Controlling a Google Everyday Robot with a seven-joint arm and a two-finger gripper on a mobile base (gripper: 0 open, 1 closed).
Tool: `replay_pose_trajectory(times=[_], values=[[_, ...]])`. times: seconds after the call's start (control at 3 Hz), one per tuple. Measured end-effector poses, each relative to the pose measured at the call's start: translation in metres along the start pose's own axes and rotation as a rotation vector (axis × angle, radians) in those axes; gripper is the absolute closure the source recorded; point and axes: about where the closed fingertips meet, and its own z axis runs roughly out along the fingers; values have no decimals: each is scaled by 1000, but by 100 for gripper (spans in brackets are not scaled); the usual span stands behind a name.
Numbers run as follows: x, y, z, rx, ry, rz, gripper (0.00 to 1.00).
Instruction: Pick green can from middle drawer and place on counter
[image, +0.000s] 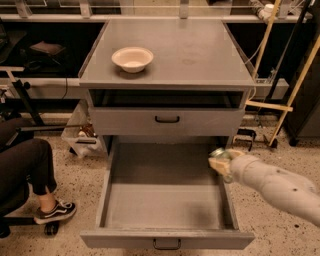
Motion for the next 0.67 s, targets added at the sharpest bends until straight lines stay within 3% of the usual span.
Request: replay_pose_trajectory(times=[0.67], values=[[-73,-132,-111,170,-51,104,100]])
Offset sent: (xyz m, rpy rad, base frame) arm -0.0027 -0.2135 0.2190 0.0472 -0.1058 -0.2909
